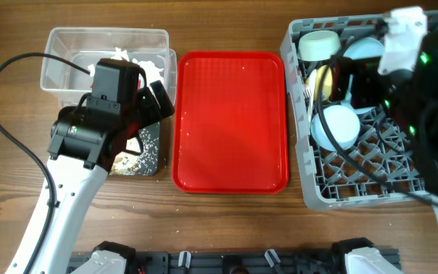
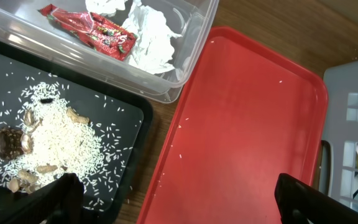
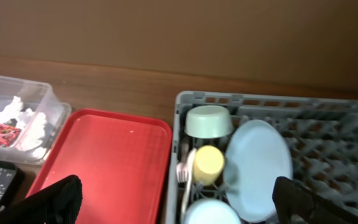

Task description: Sort waste into correct bins and load items into the dishwasher rack

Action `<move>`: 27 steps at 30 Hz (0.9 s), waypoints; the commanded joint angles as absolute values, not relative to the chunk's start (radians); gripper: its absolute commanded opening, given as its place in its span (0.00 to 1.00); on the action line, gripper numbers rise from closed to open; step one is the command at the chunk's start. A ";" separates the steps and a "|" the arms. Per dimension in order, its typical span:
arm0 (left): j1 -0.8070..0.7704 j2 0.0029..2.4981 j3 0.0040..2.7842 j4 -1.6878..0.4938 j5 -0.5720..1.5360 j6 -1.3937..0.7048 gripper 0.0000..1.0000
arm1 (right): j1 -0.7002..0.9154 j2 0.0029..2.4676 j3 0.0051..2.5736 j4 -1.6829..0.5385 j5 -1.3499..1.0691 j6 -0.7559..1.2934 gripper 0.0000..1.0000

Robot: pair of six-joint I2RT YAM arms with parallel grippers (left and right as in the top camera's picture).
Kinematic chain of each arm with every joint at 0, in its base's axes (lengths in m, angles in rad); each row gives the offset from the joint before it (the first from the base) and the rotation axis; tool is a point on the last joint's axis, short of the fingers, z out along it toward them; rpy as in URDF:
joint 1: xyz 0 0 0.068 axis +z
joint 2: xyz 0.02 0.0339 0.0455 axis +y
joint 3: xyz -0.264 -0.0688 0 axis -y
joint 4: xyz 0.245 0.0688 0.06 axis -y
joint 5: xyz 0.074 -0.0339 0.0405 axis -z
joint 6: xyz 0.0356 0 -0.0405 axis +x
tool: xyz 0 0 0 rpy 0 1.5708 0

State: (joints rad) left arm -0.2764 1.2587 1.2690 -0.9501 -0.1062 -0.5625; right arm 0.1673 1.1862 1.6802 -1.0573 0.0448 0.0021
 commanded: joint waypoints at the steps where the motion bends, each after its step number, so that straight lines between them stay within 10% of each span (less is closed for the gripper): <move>1: -0.270 1.258 1.274 -0.949 -0.102 -0.558 1.00 | 0.165 1.156 1.676 -1.080 0.111 0.000 1.00; 10: -0.270 1.258 1.274 -0.949 -0.102 -0.558 1.00 | 0.151 1.082 1.549 -0.895 0.115 -0.123 1.00; 19: -0.270 1.258 1.274 -0.949 -0.102 -0.558 1.00 | 0.000 0.671 0.812 -0.172 -0.244 -0.124 1.00; 27: -0.270 1.258 1.274 -0.949 -0.102 -0.558 1.00 | -0.001 0.322 0.297 0.047 -0.242 -0.071 1.00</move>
State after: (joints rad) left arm -0.2764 1.2587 1.2690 -0.9501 -0.1062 -0.5625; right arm 0.0036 0.4339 0.4294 0.0139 -0.1963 -0.1024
